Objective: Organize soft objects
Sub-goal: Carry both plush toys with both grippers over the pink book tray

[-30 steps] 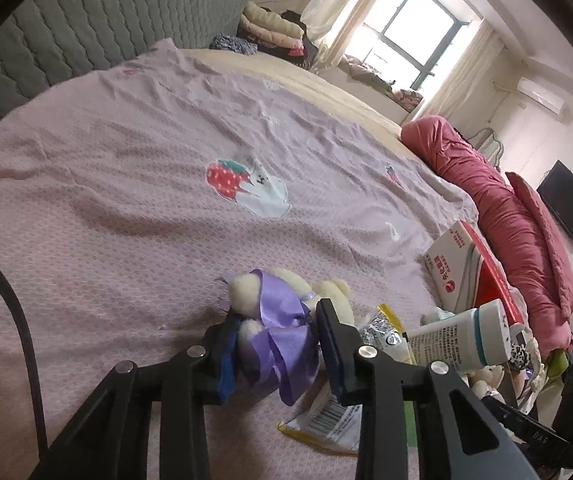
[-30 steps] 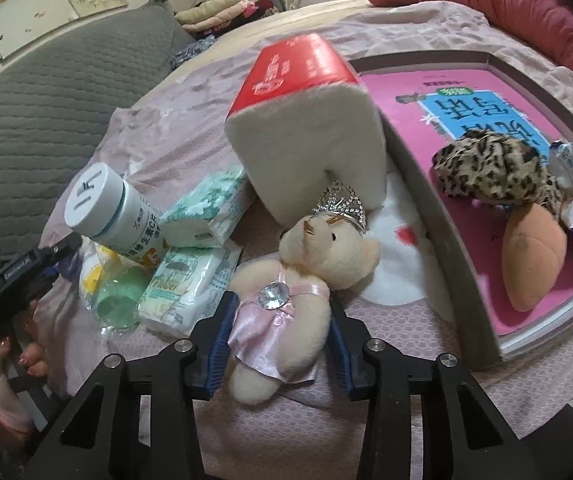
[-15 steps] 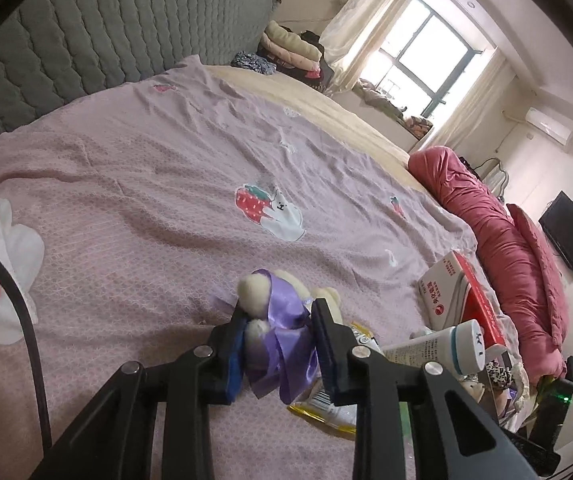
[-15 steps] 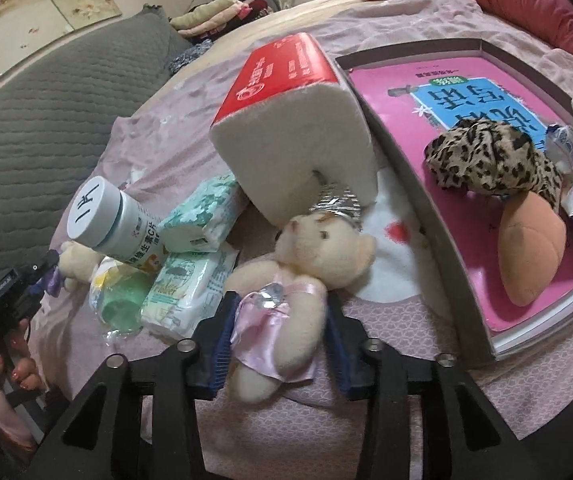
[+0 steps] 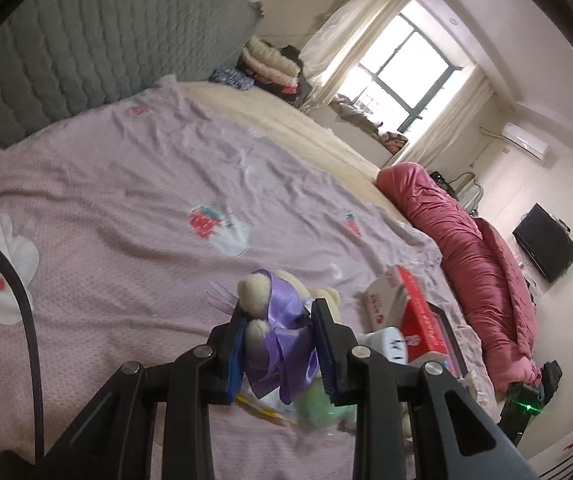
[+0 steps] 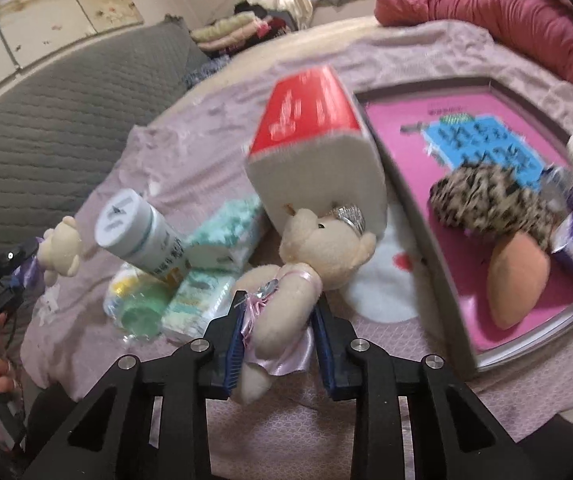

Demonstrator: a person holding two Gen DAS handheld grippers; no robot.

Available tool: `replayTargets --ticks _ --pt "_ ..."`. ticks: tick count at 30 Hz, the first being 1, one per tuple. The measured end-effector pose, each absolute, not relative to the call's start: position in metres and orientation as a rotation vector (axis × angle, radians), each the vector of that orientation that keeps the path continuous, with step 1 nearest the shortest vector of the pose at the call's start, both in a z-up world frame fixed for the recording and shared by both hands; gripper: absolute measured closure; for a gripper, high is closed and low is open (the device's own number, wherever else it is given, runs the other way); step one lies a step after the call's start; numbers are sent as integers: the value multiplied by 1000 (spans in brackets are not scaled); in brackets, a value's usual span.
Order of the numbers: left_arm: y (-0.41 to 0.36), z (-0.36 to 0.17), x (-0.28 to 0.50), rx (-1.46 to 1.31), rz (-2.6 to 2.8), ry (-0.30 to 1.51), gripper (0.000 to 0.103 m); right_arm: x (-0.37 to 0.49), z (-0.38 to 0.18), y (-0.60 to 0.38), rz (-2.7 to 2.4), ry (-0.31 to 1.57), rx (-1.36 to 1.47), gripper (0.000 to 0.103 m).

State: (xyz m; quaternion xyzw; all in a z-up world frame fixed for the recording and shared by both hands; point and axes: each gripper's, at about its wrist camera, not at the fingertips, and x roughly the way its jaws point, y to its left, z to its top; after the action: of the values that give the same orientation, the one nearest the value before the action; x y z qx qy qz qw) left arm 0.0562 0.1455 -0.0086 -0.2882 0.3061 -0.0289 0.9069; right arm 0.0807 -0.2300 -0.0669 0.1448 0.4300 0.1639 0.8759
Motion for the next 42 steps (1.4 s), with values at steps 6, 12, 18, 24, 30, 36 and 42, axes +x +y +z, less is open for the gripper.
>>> replayTargets --ticks 6,12,18,24,30,36,42 --pt "119 21 49 -544 -96 601 72 70 -43 -252 349 803 347 72" --pt "86 41 45 -487 -143 593 72 65 -34 -266 355 760 378 72" --pt "50 47 43 -414 -180 624 72 59 -21 -277 340 704 375 72" --pt "13 50 39 -351 -229 647 72 51 -8 -289 309 642 339 72" --pt "-13 50 35 -313 -259 662 72 50 -6 -303 276 623 347 72" --pt "-38 51 33 -280 -293 675 72 48 -6 -317 252 606 371 72" --pt "-62 52 36 -251 -328 685 72 50 -7 -337 209 590 400 72"
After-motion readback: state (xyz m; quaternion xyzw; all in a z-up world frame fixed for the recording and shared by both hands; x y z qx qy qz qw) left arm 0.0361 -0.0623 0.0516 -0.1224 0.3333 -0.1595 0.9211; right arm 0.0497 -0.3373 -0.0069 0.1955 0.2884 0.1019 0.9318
